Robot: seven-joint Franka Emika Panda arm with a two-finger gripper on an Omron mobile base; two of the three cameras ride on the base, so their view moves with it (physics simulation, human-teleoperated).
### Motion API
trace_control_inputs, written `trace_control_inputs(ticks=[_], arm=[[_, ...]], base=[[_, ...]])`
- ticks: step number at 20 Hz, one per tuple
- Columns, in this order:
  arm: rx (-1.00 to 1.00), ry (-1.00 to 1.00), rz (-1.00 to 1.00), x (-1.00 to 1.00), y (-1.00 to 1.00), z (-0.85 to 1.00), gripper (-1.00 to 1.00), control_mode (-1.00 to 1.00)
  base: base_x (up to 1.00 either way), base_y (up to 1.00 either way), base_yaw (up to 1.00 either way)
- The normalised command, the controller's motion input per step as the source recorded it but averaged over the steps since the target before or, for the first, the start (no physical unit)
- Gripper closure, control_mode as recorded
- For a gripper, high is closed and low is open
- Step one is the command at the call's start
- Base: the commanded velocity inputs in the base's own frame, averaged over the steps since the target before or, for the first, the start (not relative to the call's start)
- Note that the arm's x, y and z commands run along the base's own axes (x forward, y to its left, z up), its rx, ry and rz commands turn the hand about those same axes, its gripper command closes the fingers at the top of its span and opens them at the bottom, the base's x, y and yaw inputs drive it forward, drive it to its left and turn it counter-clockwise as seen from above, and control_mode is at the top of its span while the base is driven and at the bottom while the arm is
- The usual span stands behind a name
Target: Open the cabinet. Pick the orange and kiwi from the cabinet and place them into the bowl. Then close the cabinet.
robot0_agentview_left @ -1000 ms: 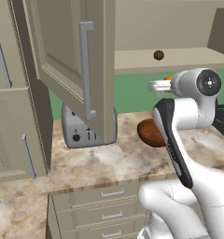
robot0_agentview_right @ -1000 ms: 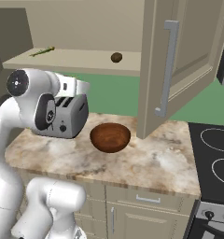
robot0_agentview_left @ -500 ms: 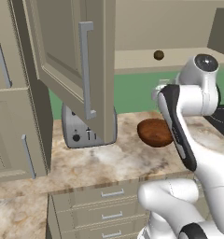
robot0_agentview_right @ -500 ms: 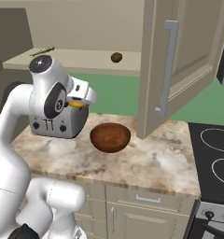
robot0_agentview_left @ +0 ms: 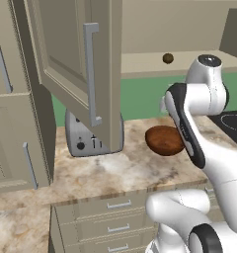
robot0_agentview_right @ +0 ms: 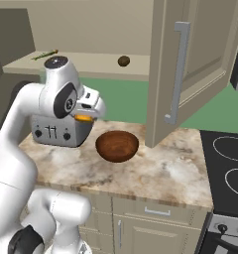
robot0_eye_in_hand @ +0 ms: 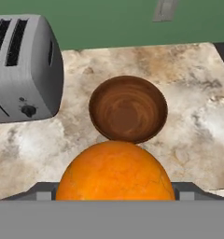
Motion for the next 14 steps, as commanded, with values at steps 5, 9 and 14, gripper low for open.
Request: trace_control_inputs(ticks=[5, 9, 14], arm=[[0.0, 0.0, 0.0, 0.0, 0.0, -0.79, 1.0, -1.0], [0.0, 0.0, 0.0, 0.02, 0.0, -0.61, 1.0, -1.0], [0.0, 0.0, 0.0, 0.33, -0.09, -0.3, 1.0, -1.0]], base=[[0.0, 0.0, 0.0], [0.0, 0.0, 0.0], [0.0, 0.0, 0.0]])
